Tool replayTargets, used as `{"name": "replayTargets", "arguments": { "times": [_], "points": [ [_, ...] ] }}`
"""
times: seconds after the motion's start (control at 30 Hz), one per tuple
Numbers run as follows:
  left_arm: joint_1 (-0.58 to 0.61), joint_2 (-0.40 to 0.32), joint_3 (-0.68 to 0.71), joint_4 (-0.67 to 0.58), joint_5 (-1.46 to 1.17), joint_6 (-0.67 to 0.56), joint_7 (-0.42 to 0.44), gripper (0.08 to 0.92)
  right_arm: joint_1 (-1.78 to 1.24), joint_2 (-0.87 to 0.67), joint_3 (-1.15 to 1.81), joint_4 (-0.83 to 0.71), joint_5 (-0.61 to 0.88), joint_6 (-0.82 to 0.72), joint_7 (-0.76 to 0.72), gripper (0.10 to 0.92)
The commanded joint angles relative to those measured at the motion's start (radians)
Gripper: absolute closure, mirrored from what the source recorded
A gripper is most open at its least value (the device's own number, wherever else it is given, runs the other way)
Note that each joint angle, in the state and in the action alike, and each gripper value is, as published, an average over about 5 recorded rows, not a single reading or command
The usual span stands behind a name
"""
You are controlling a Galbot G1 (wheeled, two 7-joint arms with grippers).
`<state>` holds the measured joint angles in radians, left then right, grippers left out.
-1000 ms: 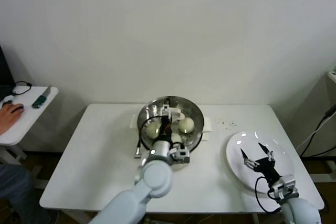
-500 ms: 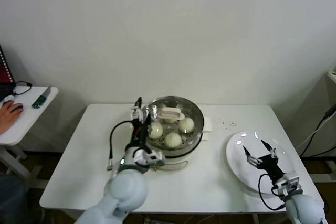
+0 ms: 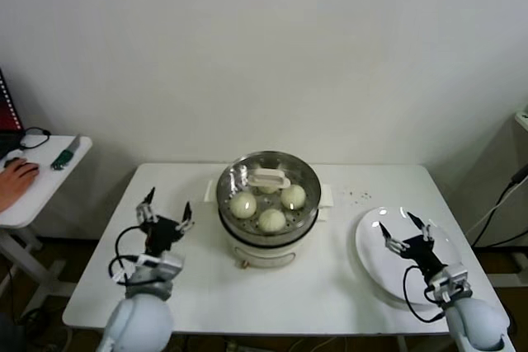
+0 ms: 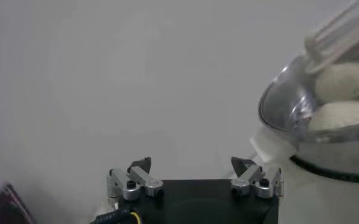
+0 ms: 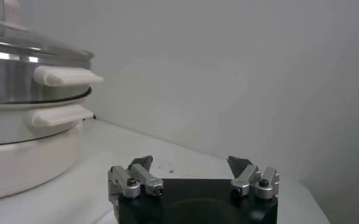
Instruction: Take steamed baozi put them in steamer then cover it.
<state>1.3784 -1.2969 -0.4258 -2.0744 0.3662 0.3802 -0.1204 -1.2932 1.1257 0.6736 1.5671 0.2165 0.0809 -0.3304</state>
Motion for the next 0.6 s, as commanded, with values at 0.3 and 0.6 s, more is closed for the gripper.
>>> {"name": "replayTargets", "arguments": {
  "times": [0.3,0.6],
  "points": [
    [0.131,-0.118,-0.247,0.114,-0.386,-0.494,0.052,0.177,0.046,0.007,-0.007,0.02,0.025,0.027,0.027,0.203],
    [0.158,-0.148,-0.251,0.109,-0.311,-0.496,0.065,0.177,0.063,-0.006,-0.025,-0.017,0.029,0.034,0.028,0.203]
  ]
}}
